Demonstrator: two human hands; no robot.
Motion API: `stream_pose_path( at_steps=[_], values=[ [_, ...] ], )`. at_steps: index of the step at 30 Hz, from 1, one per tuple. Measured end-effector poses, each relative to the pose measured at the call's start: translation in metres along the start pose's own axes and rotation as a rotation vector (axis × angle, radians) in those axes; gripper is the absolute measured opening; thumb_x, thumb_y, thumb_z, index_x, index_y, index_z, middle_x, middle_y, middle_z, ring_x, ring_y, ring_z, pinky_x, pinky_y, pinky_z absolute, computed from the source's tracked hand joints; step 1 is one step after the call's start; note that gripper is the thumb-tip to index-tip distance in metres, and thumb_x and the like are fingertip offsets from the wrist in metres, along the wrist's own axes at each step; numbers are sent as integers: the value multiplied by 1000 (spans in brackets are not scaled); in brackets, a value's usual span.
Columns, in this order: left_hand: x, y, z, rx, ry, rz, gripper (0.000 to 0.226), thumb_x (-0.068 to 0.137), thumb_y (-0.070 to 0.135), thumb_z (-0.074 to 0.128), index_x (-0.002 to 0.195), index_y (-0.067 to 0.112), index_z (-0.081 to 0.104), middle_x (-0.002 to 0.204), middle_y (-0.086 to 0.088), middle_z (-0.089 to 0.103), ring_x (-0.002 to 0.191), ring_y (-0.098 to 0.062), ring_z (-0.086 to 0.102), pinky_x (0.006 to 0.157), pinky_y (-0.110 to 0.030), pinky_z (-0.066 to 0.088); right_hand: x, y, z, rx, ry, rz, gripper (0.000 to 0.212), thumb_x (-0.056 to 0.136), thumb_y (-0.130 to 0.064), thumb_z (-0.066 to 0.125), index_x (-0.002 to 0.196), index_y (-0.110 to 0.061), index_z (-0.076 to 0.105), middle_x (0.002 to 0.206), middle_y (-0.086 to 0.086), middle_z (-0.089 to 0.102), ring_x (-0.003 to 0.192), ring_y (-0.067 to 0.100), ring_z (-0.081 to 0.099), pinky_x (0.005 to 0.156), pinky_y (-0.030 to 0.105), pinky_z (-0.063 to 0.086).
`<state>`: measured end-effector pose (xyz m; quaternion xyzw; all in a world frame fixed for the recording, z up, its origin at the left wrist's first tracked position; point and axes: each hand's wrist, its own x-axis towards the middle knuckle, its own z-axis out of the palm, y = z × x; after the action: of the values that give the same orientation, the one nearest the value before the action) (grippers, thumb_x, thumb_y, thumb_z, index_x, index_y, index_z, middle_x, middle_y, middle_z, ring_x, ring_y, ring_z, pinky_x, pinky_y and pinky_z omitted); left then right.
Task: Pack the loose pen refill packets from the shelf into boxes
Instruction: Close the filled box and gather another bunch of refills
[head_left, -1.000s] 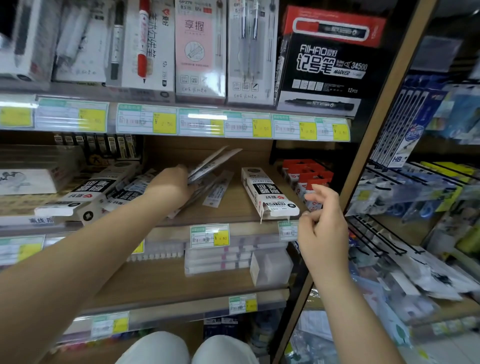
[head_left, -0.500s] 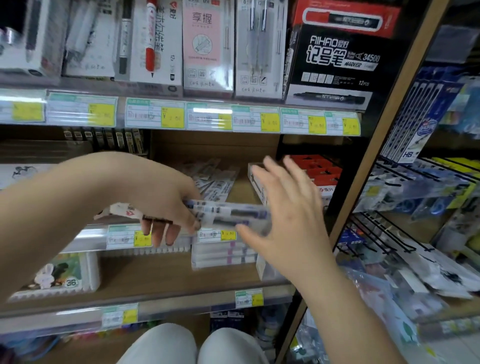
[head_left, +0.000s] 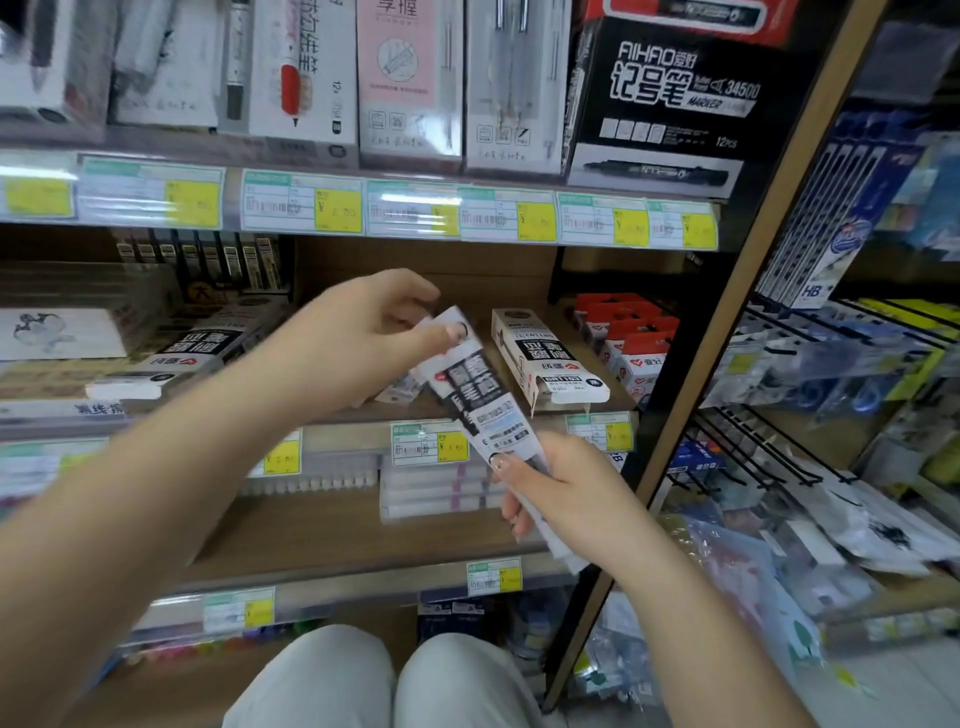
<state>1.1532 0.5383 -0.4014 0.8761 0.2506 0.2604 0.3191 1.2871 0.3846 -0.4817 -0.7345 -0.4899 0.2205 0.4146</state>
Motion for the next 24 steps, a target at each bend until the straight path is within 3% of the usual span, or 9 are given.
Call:
stream_pose_path(
  at_steps=[3,5,7,10,17,19,21,23,24],
  values=[
    [-12,-9,37,-406,31,-105,32,83,44,63,109,25,59,98,9,69,87,-9,66,79,-31,53,-4,0,8,341,-12,87,24,99,-21,44,84,-14,62,62,2,68,51,16,62,56,25,51],
    [-26,-10,65,-654,-143,-176,17,89,35,58,90,20,64,69,6,71,57,-8,66,57,-25,51,-5,-5,18,610,-41,148,25,99,-19,42,87,-10,62,62,7,69,48,18,63,51,23,52],
    [-37,-14,89,-895,-264,-230,32,85,36,54,88,6,66,44,-3,56,29,-12,44,35,-20,29,-5,-9,26,816,-44,195,22,98,-19,44,95,-8,63,66,10,70,48,21,64,49,27,54],
    [-42,-18,104,-1089,-251,-298,45,79,40,54,97,3,71,42,-4,52,23,-7,31,31,-10,24,-5,-8,30,921,-7,229,18,95,-19,49,102,-16,66,75,9,72,56,23,66,51,30,55],
    [-37,-15,112,-1079,-91,-398,47,89,30,57,107,-13,58,53,-14,51,23,-9,34,32,-9,26,-2,3,34,954,29,232,20,96,-17,48,100,-15,67,84,10,73,69,21,68,63,35,58],
    [-34,-15,112,-1024,-85,-388,45,87,32,58,99,-11,62,56,-16,52,24,-10,36,32,-10,26,-2,7,34,865,25,205,19,96,-14,50,101,-19,68,83,7,74,72,20,69,67,36,57],
    [-27,-16,106,-870,-156,-306,46,83,45,56,79,0,66,52,-11,56,30,-15,44,35,-16,34,-2,9,30,794,38,172,18,97,-14,48,100,-18,66,76,6,73,65,18,68,60,31,56],
    [-13,-19,95,-655,-158,-208,49,88,53,49,74,11,69,65,-8,69,57,-22,65,59,-29,53,-1,10,23,788,88,143,18,98,-13,46,99,-15,63,70,6,73,58,16,68,54,26,55],
    [-2,-23,88,-536,-84,-161,44,90,50,48,80,14,71,78,-6,73,74,-22,69,73,-33,54,0,11,18,805,127,135,18,98,-11,44,99,-13,62,69,6,73,57,15,67,53,25,54]
  ],
)
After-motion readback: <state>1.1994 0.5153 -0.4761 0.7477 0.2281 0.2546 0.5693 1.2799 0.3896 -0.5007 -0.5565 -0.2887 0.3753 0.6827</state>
